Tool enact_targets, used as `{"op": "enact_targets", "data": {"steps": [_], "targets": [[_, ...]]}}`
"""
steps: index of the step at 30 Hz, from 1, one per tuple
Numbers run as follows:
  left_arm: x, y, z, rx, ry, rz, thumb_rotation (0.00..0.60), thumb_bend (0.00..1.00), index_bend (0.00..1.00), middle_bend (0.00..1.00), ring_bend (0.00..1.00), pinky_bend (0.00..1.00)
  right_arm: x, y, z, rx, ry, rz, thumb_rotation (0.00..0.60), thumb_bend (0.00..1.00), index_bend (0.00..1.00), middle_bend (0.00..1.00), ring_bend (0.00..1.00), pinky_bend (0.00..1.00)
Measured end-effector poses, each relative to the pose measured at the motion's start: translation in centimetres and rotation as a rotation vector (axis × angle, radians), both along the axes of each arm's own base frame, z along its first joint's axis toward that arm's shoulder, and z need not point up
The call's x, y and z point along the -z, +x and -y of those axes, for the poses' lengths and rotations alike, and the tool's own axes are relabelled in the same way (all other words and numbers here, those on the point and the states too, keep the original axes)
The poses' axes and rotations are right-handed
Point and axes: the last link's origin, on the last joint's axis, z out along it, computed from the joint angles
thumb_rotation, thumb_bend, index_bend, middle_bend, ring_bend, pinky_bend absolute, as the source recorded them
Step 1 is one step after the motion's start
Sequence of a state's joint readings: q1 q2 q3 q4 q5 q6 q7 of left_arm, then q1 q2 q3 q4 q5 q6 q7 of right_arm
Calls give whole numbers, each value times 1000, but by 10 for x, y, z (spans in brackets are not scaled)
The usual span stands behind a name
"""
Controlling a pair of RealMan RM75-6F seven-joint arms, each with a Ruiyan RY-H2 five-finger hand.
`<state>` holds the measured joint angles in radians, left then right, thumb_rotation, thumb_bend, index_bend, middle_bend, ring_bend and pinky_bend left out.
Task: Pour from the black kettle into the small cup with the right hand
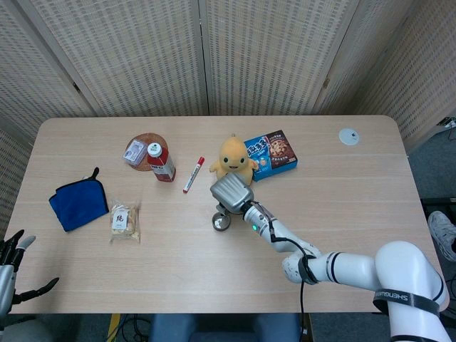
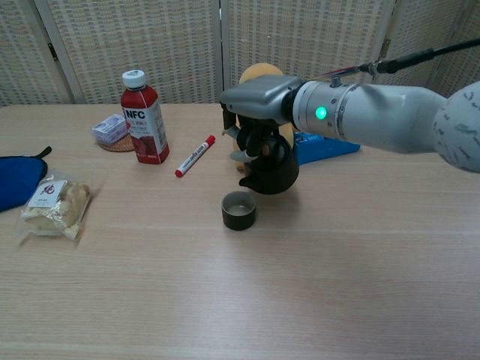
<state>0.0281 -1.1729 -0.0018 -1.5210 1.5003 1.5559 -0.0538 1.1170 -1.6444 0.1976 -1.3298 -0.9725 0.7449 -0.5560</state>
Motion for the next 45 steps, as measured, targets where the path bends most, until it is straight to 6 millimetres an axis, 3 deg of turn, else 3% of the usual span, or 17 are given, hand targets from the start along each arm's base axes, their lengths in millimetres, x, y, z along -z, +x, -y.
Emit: {"op": "enact_targets", "data": {"steps": [45], "targets": [[-1,-13,12,-25,19,16,364,82,131,19,76,0,21,23,-12,-173,-38,-183,536,353,866,1000,959,537]]}}
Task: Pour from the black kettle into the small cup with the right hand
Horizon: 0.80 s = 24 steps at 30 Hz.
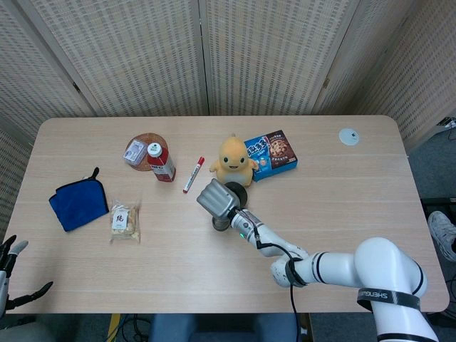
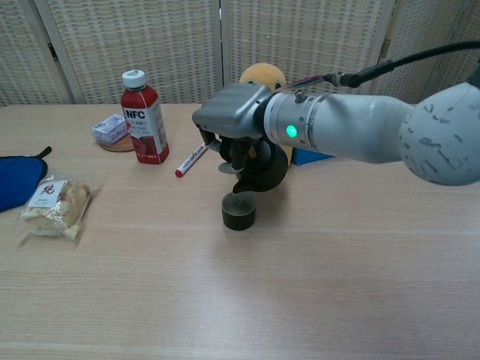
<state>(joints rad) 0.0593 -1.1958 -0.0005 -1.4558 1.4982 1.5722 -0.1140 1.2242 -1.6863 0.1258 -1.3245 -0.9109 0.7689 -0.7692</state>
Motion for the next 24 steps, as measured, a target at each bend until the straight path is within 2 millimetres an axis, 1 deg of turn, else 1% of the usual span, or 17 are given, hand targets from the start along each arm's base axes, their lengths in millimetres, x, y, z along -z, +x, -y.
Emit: {"op": "enact_targets", "data": {"steps": [24], "targets": [[0,-1,1,1,2,-1,364,82,131,19,76,0,1,2,-3,-43,-27,-43,544,355,866,1000,959,537]]}}
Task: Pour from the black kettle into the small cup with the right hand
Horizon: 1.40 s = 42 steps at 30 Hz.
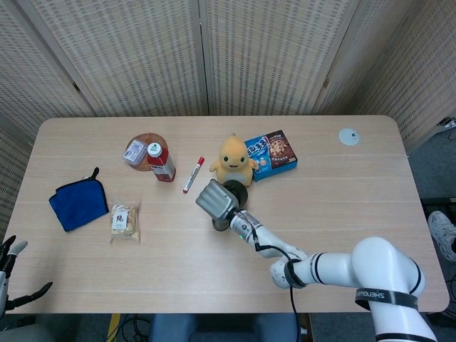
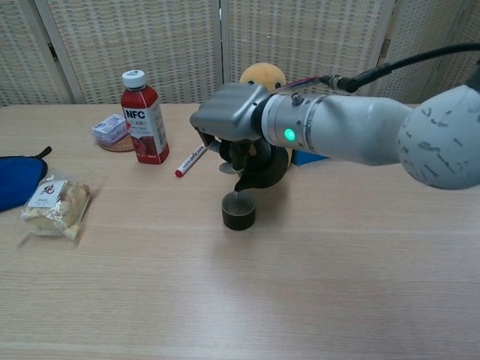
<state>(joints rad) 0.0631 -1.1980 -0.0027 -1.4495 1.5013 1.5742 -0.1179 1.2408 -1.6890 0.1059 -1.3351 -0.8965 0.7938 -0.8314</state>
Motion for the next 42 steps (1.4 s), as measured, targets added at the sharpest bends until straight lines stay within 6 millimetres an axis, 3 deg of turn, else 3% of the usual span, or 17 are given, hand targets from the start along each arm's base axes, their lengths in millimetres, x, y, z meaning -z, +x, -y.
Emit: {"op": "enact_targets", "data": {"steps": [42], "targets": [[-2,-3,3,-1,10,4,362,82,131,19,76,0,1,2,-10,-40,-16,-48,545,356,865,1000,959,537]]}}
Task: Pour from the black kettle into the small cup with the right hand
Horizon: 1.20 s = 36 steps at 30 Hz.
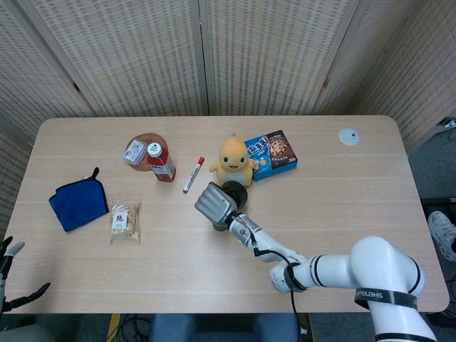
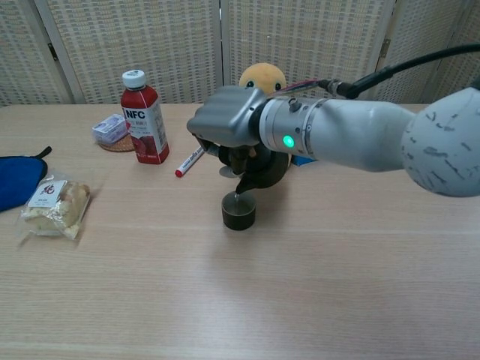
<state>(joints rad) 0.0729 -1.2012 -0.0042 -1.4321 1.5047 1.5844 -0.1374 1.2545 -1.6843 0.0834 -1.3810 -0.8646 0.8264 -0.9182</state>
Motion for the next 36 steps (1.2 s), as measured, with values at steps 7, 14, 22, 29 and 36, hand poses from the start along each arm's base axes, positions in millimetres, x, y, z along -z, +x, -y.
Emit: {"op": "enact_targets", "data": {"steps": [7,14,22,29,36], "targets": [[0,0,1,-1,3,0,362,82,131,19,76,0,1,0,-1,-2,-3,-7,545,356,866,1000,959,537],[0,-1,1,-2,1,0,362,83,131,19,76,0,0,-1,-1,6,-4,2,544,355,865,1000,959,537],[-1,0,1,-1,2,-2,361,82,131,19,76,0,-2,0,0,31,-4,31,546,357,866,1000,959,537],[-2,0,2,1,3,-3,365,83,131,19,76,0,-3,-1,-1,65,1,77,549,366,866,1000,959,537],[-3,1,1,5,4,-4,364,81,131,19,76,0,-6,0,-1,106,16,141,549,367,865,1000,959,537]]}}
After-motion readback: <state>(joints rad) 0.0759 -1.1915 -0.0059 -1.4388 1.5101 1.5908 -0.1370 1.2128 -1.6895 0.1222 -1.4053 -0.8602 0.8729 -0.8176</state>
